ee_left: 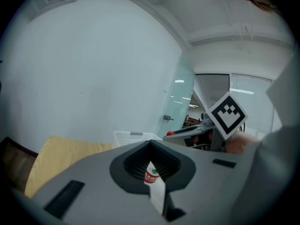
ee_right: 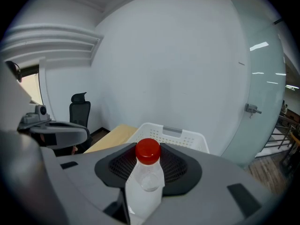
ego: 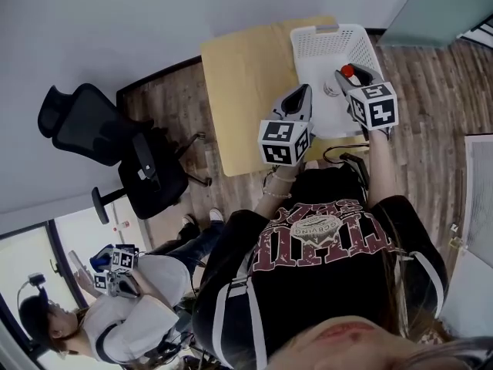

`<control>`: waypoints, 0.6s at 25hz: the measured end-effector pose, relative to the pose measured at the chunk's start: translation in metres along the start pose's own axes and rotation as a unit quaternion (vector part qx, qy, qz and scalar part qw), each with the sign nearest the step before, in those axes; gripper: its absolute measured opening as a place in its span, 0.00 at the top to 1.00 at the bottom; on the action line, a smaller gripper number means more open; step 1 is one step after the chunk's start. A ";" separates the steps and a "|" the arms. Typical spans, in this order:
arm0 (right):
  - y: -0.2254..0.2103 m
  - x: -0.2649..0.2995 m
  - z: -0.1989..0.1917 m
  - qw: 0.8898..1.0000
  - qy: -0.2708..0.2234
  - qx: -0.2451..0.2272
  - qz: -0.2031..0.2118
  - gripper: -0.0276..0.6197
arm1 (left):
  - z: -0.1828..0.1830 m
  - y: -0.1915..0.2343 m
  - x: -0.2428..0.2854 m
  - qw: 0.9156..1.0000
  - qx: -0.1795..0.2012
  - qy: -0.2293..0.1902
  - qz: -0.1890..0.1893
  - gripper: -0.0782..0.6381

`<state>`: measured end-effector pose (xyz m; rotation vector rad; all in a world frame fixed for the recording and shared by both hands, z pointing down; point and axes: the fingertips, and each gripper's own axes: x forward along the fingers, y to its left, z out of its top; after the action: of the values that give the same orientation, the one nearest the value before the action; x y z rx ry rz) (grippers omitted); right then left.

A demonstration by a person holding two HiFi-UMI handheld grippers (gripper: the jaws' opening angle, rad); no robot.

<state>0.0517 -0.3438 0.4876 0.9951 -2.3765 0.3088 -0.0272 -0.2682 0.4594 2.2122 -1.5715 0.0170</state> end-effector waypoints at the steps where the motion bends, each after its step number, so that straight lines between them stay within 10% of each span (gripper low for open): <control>1: 0.001 -0.002 0.004 1.000 -0.005 -0.001 0.001 0.71 | 0.000 0.002 -0.001 1.000 -0.001 -0.001 0.001 0.82; 15: 0.025 -0.038 0.072 0.997 -0.077 -0.024 0.016 0.71 | 0.007 0.015 -0.017 1.000 -0.012 -0.009 0.011 0.82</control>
<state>0.0281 -0.3329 0.4063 0.9913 -2.5279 0.1913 -0.0485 -0.2597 0.4539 2.1822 -1.5976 -0.0147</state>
